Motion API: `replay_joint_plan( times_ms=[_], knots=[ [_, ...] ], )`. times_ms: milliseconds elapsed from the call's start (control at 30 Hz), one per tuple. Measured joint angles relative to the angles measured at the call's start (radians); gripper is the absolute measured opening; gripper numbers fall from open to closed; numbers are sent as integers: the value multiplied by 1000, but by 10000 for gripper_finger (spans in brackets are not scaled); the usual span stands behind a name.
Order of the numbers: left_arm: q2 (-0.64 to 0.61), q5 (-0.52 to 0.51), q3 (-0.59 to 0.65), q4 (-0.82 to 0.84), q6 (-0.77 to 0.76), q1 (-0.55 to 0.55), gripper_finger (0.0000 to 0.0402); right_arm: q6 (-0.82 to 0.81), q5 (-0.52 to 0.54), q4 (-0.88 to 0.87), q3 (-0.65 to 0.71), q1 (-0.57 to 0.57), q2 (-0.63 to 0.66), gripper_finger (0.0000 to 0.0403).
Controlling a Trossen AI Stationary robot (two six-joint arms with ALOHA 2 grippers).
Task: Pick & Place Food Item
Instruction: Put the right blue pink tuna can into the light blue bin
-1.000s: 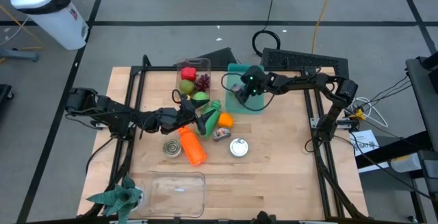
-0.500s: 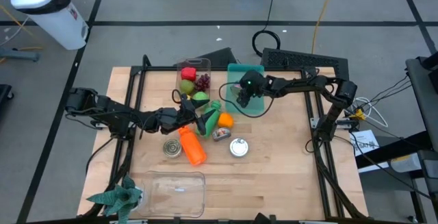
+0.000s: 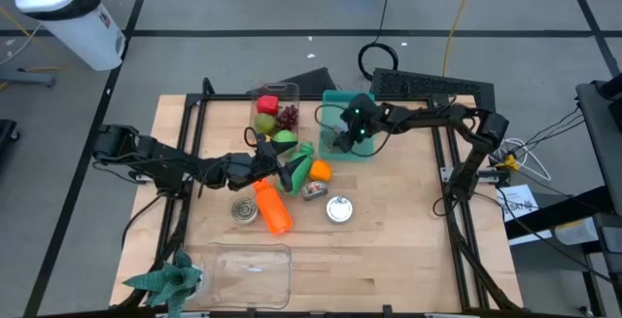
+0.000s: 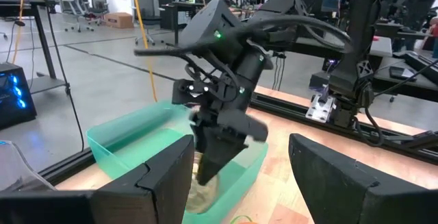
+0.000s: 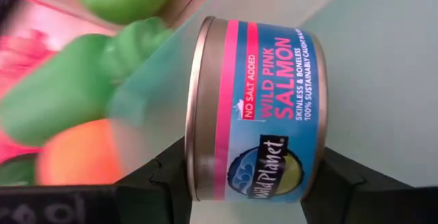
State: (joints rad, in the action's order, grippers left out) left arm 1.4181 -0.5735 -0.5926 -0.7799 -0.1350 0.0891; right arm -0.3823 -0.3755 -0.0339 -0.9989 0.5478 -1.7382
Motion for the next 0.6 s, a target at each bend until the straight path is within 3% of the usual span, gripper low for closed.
replay_joint_plan(
  times_ms=[167, 333, 600],
  knots=[
    [0, 0, 0, 0, 0, 0, 244, -102, -184, -74, 0, 41, 0, 187],
    [0, 0, 0, 0, 0, 0, 244, -73, -152, -122, 0, 60, 0, 189],
    [0, 0, 0, 0, 0, 0, 244, -43, -82, -161, 1, 47, -1, 353]
  ],
)
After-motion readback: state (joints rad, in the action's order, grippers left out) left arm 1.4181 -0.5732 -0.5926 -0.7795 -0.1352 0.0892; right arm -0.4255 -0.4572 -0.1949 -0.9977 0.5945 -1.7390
